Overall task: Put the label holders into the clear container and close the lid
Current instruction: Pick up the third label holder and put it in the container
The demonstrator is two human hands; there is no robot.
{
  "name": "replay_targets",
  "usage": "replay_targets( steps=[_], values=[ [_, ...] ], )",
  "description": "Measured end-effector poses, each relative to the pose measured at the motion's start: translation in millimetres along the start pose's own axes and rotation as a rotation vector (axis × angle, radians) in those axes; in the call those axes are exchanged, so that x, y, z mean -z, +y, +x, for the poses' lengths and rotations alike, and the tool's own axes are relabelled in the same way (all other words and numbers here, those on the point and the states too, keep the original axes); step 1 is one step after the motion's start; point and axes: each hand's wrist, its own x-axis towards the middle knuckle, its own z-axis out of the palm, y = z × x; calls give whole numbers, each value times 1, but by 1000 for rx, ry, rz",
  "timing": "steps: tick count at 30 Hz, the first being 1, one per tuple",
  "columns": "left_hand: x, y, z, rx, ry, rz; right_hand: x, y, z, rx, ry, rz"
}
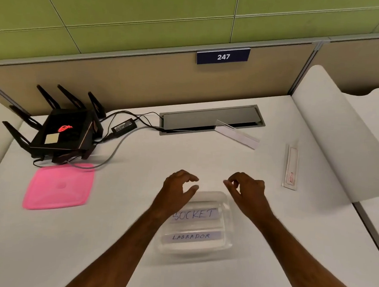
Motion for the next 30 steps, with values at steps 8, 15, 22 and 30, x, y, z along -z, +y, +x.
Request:
replay_targets(
  steps=[8,15,22,30],
  values=[
    [-16,-2,69,219,-82,-156,-2,41,32,-298,-8,126],
    [-33,-12,128,302,-183,-132,-10,66,56,-468,-10,244],
    [-53,-19,184,359,-253,-89,-18,80,87,-560,19,390],
    [-67,-15,247,341,-265,-36,-27,86,123,-627,18,405]
  ],
)
